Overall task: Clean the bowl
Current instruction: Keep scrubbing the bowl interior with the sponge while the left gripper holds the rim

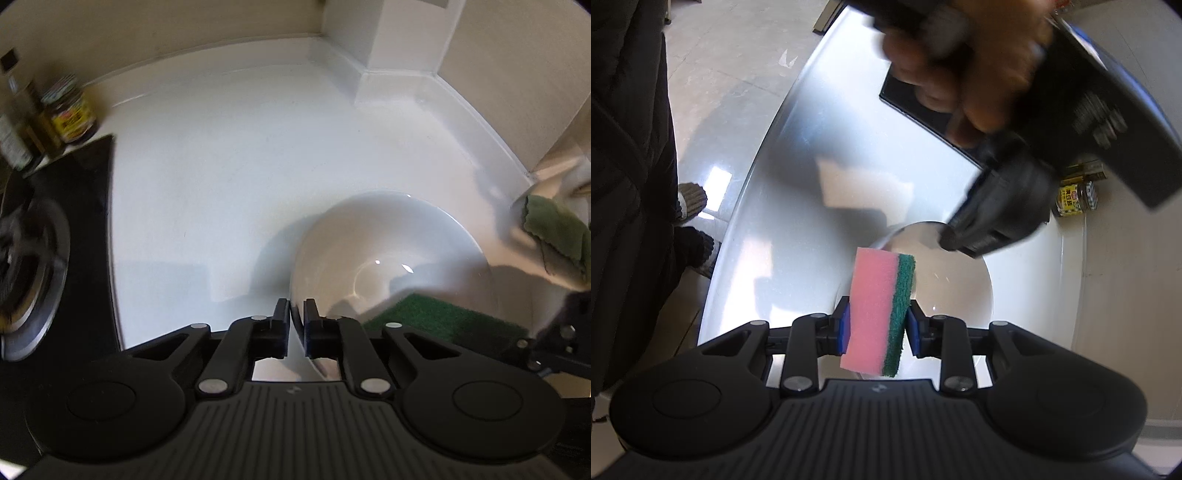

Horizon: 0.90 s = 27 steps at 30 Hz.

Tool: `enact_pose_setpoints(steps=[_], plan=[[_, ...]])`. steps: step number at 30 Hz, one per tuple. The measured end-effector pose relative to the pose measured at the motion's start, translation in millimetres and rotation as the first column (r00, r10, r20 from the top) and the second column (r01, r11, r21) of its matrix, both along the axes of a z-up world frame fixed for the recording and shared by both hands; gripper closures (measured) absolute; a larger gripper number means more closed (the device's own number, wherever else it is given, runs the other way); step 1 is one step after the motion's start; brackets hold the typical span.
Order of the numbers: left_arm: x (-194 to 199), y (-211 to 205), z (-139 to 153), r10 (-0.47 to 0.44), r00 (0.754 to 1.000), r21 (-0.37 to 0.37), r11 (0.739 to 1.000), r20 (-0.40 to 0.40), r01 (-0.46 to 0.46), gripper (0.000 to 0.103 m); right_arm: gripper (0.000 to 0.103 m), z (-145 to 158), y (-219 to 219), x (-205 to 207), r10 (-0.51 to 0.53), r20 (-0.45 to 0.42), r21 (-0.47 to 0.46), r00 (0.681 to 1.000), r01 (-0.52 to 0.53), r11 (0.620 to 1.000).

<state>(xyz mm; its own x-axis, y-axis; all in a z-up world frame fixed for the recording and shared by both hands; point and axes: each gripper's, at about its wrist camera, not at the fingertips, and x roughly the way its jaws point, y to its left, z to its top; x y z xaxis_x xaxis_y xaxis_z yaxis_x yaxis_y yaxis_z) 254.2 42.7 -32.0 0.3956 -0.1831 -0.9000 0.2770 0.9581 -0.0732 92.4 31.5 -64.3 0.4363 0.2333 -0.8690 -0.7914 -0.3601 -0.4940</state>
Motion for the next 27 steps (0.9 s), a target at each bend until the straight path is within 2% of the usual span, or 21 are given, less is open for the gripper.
enact_pose_setpoints(steps=[5,9,13,17,22,25,27], plan=[[2.9,-5.2,1.7,0.053,0.999,0.006,0.999,0.001,-0.053,0.095,0.077,0.9,-6.9,11.1,-0.021,0.004,-0.012,1.000,0.022,1.000],[-24.7,3.8,7.7,0.139,0.990,-0.044,0.989,0.017,-0.138,0.095,0.077,1.5,-10.7,14.3,-0.030,-0.004,-0.001,1.000,0.030,1.000],[-46.4,8.0,3.9,0.160,0.987,-0.078,0.984,0.028,-0.158,0.094,0.076,5.3,-7.1,7.4,-0.034,-0.001,0.000,0.999,0.034,0.999],[-38.3,6.4,2.8,0.138,0.990,-0.056,0.989,0.025,-0.137,0.094,0.076,6.2,-6.9,7.5,-0.043,-0.005,0.008,0.999,0.043,0.999],[-19.3,-2.7,2.6,0.035,0.999,-0.016,0.999,0.031,-0.035,0.096,0.076,9.1,-6.8,5.9,-0.050,-0.018,0.029,0.999,0.051,0.998],[1.8,-9.0,1.4,-0.020,0.999,-0.005,1.000,0.028,0.020,0.097,0.076,9.7,-10.1,7.9,-0.039,-0.008,0.009,0.999,0.040,0.999],[9.1,-12.1,1.1,-0.007,1.000,-0.007,1.000,0.022,0.007,0.097,0.076,9.5,-11.2,11.5,-0.045,-0.002,-0.007,0.999,0.045,0.999]])
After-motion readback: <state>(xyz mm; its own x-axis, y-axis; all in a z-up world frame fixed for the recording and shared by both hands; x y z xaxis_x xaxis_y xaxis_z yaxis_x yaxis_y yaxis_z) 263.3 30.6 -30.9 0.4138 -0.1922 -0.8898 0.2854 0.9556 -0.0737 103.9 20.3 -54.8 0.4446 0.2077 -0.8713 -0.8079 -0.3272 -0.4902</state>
